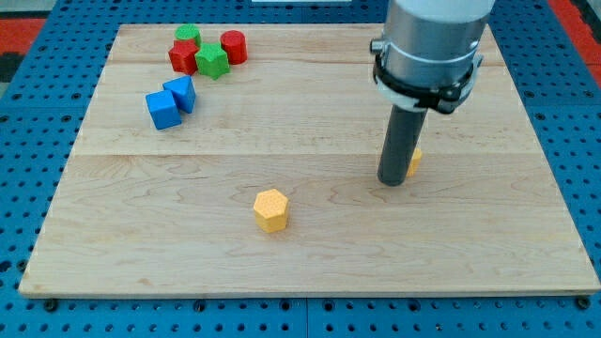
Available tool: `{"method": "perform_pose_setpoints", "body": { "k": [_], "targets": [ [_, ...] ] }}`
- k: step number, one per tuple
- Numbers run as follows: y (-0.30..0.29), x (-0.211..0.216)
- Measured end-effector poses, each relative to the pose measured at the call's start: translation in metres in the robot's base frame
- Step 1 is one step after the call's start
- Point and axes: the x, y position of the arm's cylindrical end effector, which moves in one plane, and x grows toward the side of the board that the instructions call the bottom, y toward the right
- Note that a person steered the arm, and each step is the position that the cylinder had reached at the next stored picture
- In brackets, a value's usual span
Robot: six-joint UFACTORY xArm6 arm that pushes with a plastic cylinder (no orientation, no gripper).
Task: Slide the blue triangle to the right
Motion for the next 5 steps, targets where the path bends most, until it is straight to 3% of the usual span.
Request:
{"method": "perform_pose_setpoints", "body": {
  "k": [1,2,4,5],
  "targets": [
    [0.003,-0.025],
    [-0.030,-0.008],
    [-0.260,-0.024],
    [-0.335,-0.057]
  ]
}}
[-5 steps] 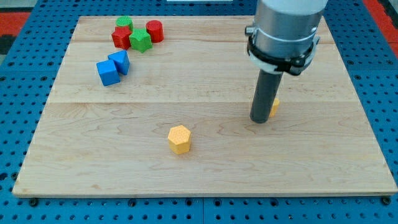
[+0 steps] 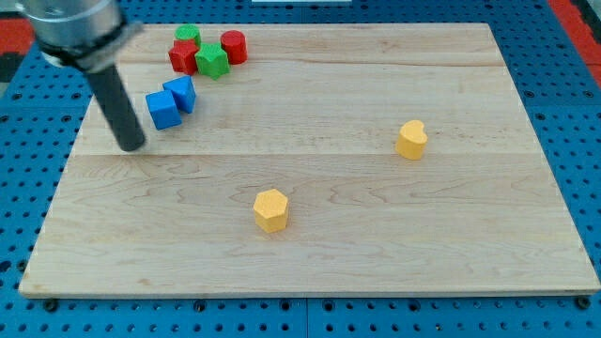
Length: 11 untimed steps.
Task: Slide the blue triangle to the right
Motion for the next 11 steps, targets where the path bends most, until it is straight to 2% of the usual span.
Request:
{"method": "perform_pose_setpoints", "body": {
  "k": [1,3,5,6,7,10,11],
  "targets": [
    [0.009,-0.050],
    [0.128,-0.086],
    [0.126,-0.072],
    [0.136,-0.113],
    [0.155,-0.128],
    [0.251,-0.121],
    [0.206,-0.147]
  ]
}}
